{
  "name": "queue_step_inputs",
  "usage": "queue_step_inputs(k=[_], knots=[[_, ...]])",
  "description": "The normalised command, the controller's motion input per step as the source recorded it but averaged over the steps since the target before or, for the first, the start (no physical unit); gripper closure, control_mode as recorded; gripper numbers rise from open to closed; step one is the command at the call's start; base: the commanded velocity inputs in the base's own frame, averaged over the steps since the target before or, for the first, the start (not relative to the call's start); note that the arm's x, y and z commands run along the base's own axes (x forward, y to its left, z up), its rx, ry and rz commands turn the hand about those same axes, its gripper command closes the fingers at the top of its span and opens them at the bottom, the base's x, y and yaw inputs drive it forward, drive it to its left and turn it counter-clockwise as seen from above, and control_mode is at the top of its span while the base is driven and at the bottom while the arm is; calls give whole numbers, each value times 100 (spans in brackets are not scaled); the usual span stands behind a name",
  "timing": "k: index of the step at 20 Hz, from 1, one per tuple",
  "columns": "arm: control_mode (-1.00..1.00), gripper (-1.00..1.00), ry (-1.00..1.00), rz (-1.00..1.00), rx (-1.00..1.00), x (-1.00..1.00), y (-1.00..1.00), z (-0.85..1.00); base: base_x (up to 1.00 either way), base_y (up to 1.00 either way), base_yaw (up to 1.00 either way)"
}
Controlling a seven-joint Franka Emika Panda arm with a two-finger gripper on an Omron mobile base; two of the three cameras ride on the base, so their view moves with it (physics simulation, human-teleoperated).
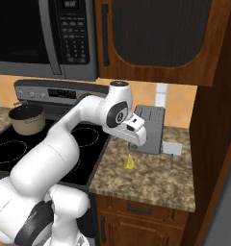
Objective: Put the garlic and lemon wedge in the pot. Retrieve the spatula and lightly stir the vegetables in the pot.
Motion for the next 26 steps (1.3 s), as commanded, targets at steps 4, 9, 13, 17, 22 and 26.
queue_step_inputs(k=[4, 9, 13, 17, 22, 26], knots=[[-100, -100, 7, 22, -1, 44, 18, -94, 0, 0, 0], [-100, -100, 0, 12, -2, 19, 8, -83, 0, 0, 0], [-100, -100, 0, 0, -2, 22, 0, -67, 0, 0, 0], [-100, -100, -2, 0, -2, 16, 0, -55, 0, 0, 0], [-100, -100, -3, 0, -1, 40, -17, -26, 0, 0, 0], [-100, -100, -1, 0, 0, 40, -27, -23, 0, 0, 0]])
